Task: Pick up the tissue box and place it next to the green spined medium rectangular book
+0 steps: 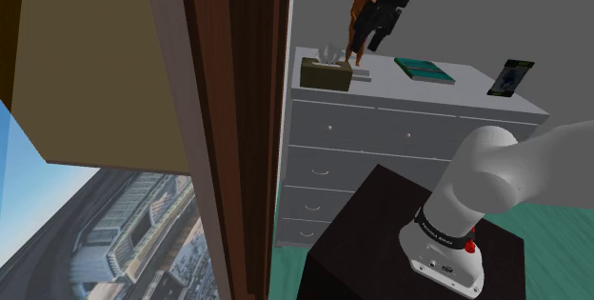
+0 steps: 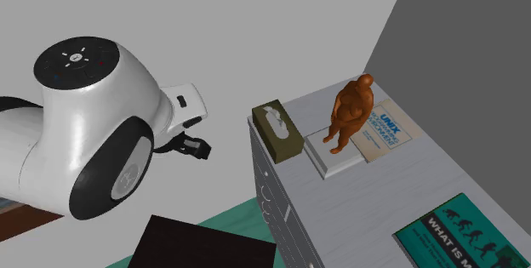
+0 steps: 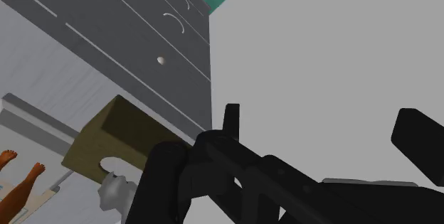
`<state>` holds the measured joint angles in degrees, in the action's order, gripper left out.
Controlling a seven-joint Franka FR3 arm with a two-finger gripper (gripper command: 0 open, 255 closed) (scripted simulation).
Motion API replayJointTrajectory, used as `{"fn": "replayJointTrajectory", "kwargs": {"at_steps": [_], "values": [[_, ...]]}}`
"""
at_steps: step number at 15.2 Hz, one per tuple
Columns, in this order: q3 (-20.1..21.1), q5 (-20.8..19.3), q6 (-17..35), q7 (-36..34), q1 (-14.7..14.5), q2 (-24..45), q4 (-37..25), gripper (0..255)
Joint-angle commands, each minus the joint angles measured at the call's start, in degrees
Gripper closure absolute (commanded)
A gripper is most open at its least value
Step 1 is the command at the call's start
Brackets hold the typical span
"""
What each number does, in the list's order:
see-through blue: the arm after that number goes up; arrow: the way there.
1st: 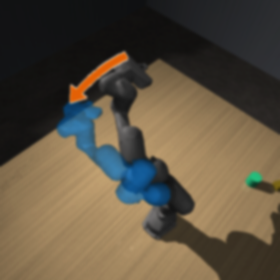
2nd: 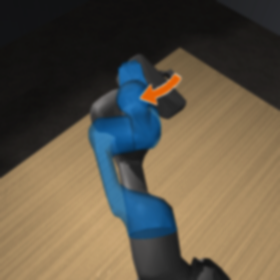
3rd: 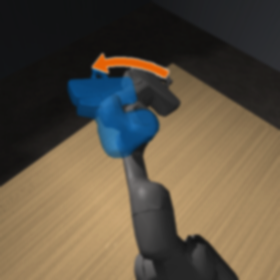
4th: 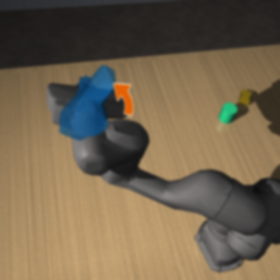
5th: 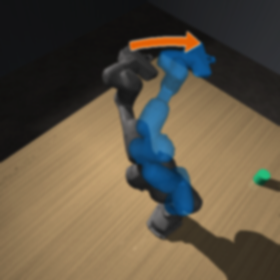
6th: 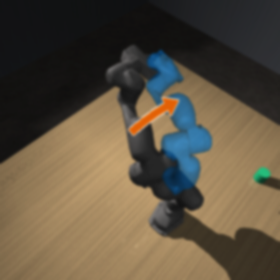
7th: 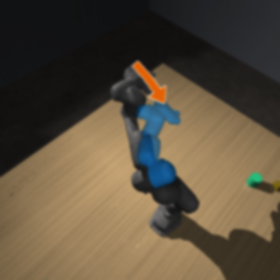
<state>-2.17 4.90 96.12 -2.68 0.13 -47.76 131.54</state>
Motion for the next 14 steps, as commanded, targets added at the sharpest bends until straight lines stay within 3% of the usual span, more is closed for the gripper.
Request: {"fn": "replayJointTrajectory", "kwargs": {"at_steps": [1, 14], "values": [[0.0, 0.0, 0.0, 0.0, 0.0, 0.0, 0.0, 0], [-0.2, -23.8, 1.0, 17.6, 2.1, 27.6, -15.1, 0]]}}
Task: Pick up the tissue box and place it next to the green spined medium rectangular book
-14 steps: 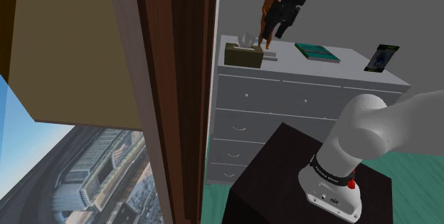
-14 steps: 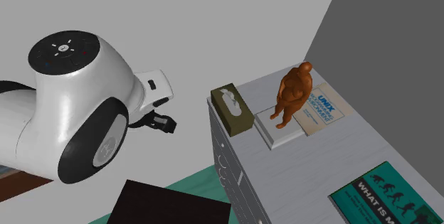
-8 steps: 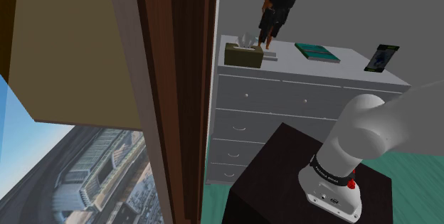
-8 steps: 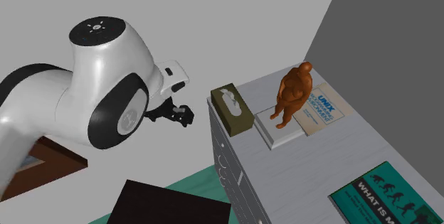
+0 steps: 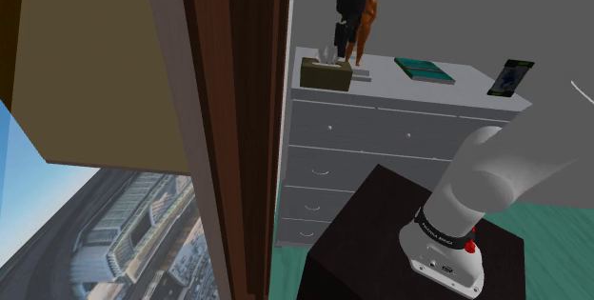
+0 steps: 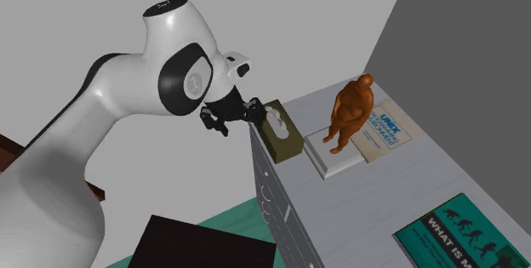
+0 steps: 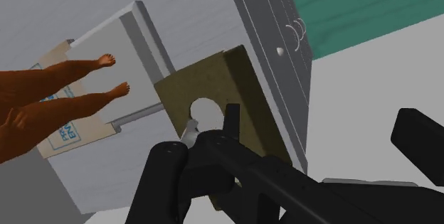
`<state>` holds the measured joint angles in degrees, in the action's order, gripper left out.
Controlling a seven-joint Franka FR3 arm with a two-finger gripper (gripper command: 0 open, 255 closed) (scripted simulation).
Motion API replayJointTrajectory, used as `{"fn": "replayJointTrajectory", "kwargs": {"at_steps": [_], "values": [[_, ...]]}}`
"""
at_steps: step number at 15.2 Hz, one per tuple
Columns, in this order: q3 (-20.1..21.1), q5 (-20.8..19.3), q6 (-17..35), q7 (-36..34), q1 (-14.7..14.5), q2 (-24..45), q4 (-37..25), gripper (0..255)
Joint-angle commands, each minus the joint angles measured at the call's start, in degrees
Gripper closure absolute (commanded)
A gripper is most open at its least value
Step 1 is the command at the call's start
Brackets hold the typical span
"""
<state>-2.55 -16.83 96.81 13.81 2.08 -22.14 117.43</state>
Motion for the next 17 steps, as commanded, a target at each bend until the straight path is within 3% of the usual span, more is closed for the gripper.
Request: {"fn": "replayJointTrajectory", "kwargs": {"at_steps": [1, 7, 17], "values": [[0.3, -4.0, 0.4, 2.1, 0.4, 4.1, -2.3, 0], [1.0, -16.1, 1.3, 7.6, 1.3, 16.5, -10.7, 0], [-0.5, -17.8, 6.8, 7.5, 2.5, 17.5, -6.6, 0]]}}
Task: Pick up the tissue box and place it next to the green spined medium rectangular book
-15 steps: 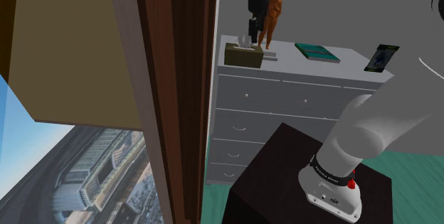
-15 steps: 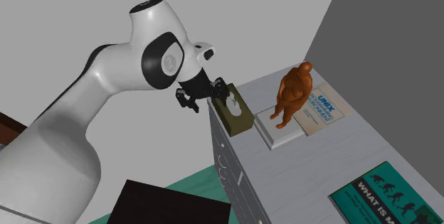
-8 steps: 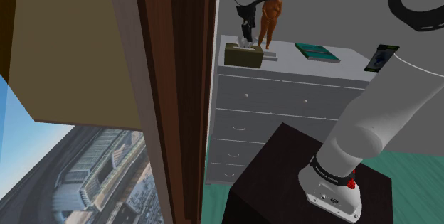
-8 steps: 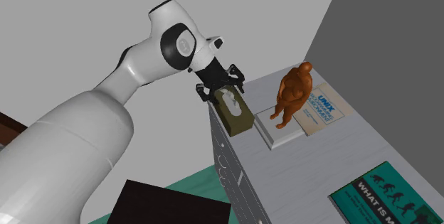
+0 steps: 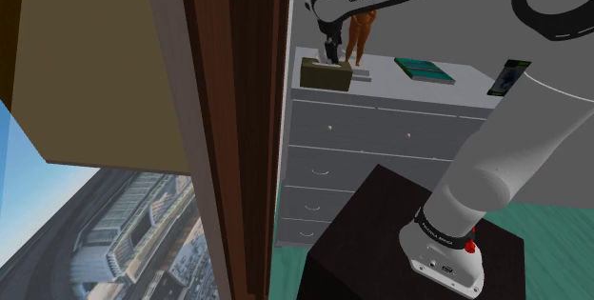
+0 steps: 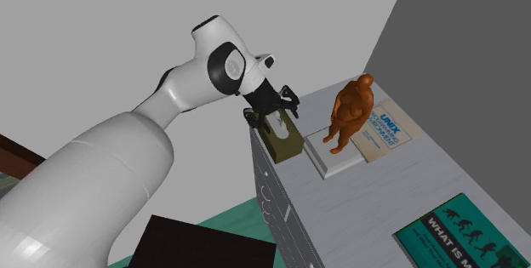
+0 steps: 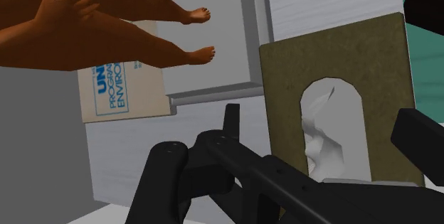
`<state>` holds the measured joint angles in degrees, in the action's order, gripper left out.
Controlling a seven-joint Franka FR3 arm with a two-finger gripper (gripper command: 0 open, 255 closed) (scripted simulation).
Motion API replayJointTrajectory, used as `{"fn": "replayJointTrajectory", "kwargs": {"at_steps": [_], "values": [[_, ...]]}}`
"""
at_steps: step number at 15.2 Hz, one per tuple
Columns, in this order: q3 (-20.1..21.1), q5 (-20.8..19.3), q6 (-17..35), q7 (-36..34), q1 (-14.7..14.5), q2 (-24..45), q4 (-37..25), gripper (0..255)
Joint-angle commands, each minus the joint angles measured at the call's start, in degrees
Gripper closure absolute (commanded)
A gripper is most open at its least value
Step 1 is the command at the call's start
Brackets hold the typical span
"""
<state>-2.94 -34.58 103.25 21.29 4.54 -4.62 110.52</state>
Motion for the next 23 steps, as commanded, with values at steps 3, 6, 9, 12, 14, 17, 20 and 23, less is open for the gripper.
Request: {"fn": "replayJointTrajectory", "kwargs": {"at_steps": [3, 6, 9, 12, 14, 17, 20, 23], "values": [[-0.1, -0.1, 0.3, 0.0, 0.1, -0.1, 0.3, 0], [-0.1, -0.1, 0.3, 0.0, 0.1, -0.1, 0.3, 0], [-0.1, -0.1, 0.3, 0.0, 0.1, -0.1, 0.3, 255], [-0.1, -0.1, 0.3, 0.0, 0.1, -0.1, 0.3, 255], [-0.1, -0.1, 0.3, -0.1, 0.1, -0.1, 0.4, 255], [-0.1, 0.0, -0.3, 0.4, 0.0, -0.1, -0.3, 255], [0.0, 0.3, -2.2, 1.4, 0.0, -0.3, -2.3, 255], [0.1, 0.5, -4.1, 2.5, -0.1, -0.3, -4.5, 255]]}}
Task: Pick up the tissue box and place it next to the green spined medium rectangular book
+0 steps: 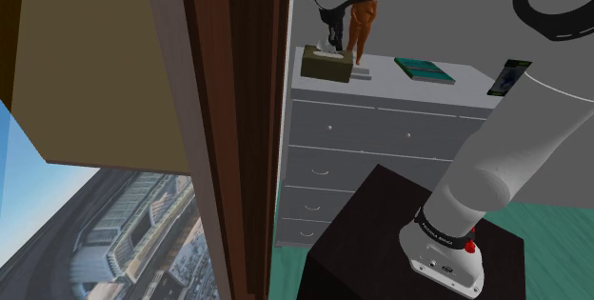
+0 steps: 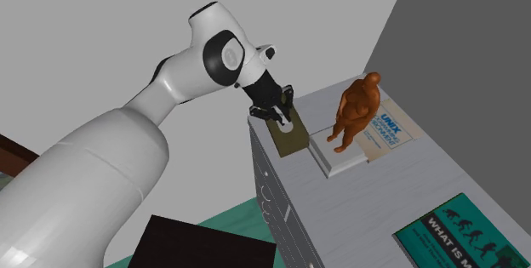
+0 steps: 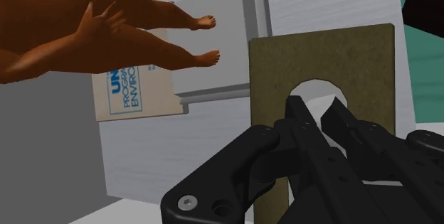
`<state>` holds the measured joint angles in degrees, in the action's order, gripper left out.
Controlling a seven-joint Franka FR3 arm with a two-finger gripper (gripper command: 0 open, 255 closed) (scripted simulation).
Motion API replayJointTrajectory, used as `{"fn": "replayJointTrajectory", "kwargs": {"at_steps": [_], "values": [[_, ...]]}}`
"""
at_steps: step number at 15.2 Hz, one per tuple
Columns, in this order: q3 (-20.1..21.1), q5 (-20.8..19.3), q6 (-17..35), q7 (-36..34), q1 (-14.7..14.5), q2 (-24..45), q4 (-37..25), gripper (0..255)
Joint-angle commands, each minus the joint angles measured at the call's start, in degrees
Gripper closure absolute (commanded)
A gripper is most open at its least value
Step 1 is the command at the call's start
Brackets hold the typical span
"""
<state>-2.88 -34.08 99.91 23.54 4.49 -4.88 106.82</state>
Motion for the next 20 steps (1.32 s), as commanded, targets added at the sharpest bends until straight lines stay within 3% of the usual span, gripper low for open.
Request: {"fn": "replayJointTrajectory", "kwargs": {"at_steps": [1, 20], "values": [[0.1, 0.1, -1.3, 0.7, -0.1, 0.0, -1.5, 255], [0.8, 0.6, -13.9, 7.8, -0.5, 2.6, -18.6, 255]]}}
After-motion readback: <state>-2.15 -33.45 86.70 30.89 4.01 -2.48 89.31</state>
